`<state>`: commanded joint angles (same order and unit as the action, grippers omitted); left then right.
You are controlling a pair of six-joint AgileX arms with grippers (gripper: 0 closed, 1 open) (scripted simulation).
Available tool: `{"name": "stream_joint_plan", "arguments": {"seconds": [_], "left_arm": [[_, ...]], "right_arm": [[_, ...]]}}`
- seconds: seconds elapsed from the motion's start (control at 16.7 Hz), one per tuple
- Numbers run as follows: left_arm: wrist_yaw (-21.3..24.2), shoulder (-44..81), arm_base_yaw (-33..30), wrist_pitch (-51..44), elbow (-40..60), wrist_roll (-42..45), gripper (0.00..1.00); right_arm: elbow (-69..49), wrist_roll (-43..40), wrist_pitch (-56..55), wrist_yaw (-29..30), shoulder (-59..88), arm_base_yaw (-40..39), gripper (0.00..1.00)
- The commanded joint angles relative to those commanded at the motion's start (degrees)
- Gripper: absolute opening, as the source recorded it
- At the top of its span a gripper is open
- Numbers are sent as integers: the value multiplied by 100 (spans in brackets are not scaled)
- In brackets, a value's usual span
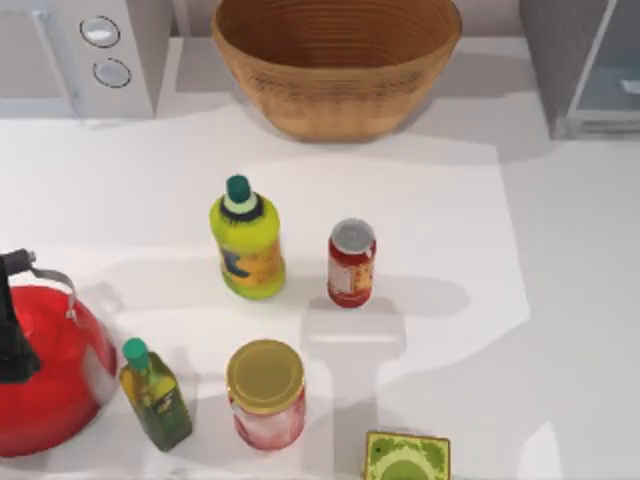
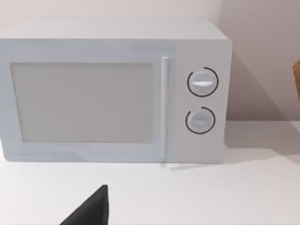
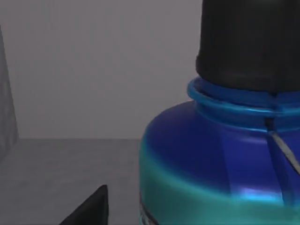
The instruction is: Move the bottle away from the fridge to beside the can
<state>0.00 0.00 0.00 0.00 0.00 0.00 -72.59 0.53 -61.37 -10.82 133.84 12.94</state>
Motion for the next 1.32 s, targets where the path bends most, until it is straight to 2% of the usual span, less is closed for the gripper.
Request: {"name": "stream_joint_plan", "arguments": {"seconds": [0.18,0.42,1.2,1.32], "left_arm": [[0,0,0,0,0,0,100],[0,0,0,0,0,0,100],[0,0,0,0,0,0,100],[0,0,0,0,0,0,100]], "right_arm": [[-468,-3,251,42,218,-39,100],[-519,-3,282,47,243,-44,100],[-519,-3,282,47,243,-44,2],[-519,-3,282,47,243,-44,0]]}}
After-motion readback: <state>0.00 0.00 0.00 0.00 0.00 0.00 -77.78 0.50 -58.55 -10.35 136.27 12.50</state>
